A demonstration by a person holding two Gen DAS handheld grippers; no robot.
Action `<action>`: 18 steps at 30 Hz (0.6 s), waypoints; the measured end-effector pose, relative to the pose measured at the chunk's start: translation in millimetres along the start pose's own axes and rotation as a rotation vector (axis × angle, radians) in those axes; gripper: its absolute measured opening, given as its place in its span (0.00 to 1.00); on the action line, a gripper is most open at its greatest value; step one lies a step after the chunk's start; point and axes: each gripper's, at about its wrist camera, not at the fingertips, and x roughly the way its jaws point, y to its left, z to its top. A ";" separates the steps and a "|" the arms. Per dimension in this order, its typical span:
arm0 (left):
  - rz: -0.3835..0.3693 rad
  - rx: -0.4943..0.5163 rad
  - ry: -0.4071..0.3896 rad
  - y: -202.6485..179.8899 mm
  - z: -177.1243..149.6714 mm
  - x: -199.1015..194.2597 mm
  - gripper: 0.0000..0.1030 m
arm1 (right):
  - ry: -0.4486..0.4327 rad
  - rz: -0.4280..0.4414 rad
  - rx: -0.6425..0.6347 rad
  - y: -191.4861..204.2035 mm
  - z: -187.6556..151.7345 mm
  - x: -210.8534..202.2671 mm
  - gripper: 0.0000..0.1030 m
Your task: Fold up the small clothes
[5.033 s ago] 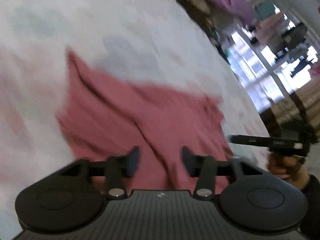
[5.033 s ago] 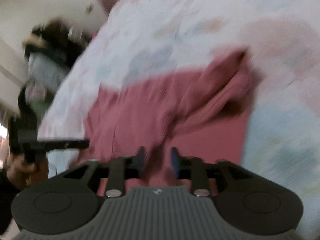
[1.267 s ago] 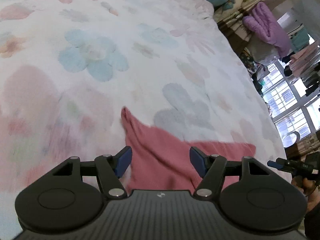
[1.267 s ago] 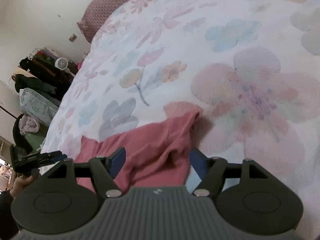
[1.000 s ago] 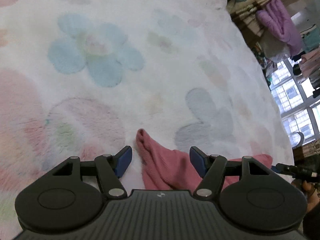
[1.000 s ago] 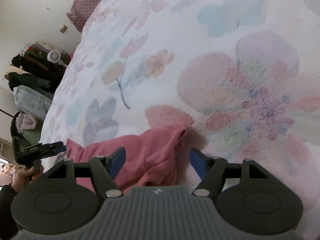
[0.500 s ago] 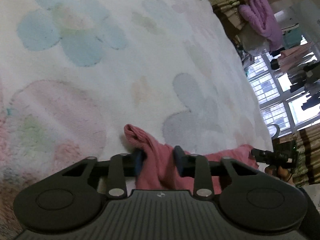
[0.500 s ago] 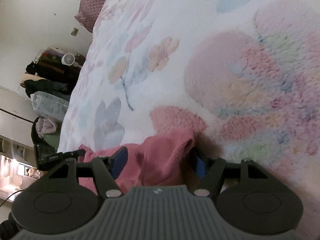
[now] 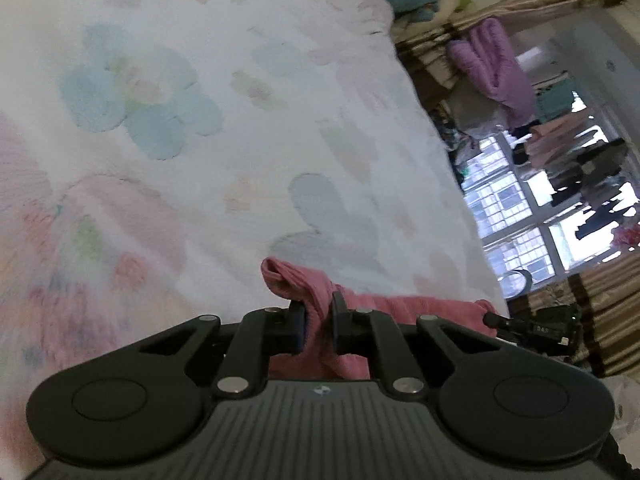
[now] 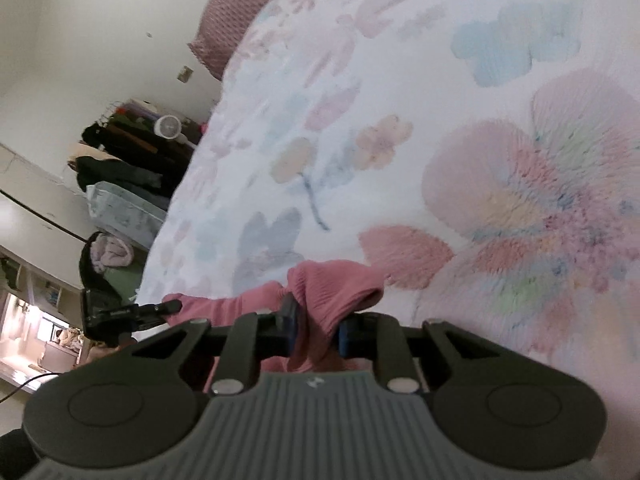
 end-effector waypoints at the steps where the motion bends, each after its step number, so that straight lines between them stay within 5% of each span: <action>1: -0.004 0.005 -0.007 -5.9 -2.8 -6.1 0.12 | -0.004 0.007 -0.006 4.9 -3.5 -6.6 0.13; 18: -0.064 0.043 -0.050 -59.2 -101.0 -92.6 0.12 | -0.026 0.055 -0.084 62.9 -104.2 -112.8 0.13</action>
